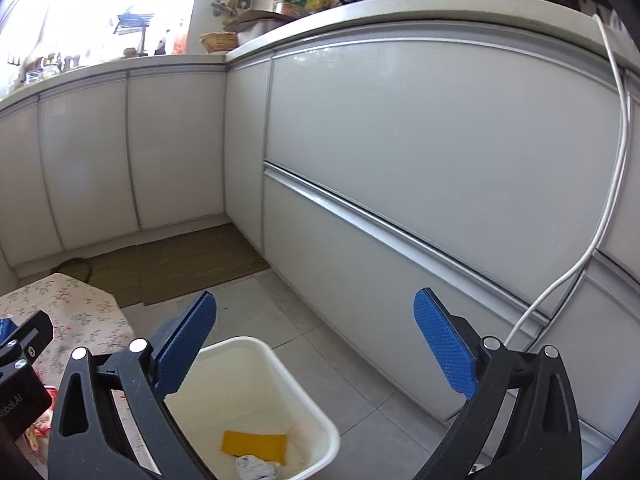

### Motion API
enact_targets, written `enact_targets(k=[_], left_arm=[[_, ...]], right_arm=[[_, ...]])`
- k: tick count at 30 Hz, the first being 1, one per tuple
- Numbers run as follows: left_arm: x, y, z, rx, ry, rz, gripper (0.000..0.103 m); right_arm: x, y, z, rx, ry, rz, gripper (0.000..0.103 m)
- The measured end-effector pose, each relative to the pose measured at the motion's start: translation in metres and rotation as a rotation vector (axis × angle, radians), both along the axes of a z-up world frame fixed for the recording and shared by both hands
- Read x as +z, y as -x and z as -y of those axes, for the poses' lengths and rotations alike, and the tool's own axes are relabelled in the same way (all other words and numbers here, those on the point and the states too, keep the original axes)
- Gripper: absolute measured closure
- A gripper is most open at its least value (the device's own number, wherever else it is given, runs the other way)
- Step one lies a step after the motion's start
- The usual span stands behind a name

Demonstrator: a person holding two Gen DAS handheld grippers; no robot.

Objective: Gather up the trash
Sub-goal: 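Move both tools back over the table toward the clear bottle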

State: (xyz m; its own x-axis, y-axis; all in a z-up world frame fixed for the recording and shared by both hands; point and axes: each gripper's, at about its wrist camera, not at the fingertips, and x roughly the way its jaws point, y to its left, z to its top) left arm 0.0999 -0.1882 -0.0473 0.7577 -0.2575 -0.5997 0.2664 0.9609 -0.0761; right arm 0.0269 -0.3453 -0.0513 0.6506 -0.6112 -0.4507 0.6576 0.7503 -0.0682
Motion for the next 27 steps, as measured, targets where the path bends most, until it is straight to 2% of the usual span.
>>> enact_targets(k=[12,21,27], left_arm=[[-0.006,-0.003,-0.096,0.225,0.016,-0.059,0.007],[-0.030,0.001,-0.179,0.440,0.008,-0.128,0.007],[-0.055,-0.001,-0.242,0.602,-0.039,-0.191,0.007]], right_arm=[[0.001,-0.023,-0.083,0.206,0.046,0.000,0.007],[0.000,-0.040,-0.151,0.360,0.080,-0.004,0.007],[-0.011,-0.054,-0.194,0.456,0.109,-0.048,0.007]])
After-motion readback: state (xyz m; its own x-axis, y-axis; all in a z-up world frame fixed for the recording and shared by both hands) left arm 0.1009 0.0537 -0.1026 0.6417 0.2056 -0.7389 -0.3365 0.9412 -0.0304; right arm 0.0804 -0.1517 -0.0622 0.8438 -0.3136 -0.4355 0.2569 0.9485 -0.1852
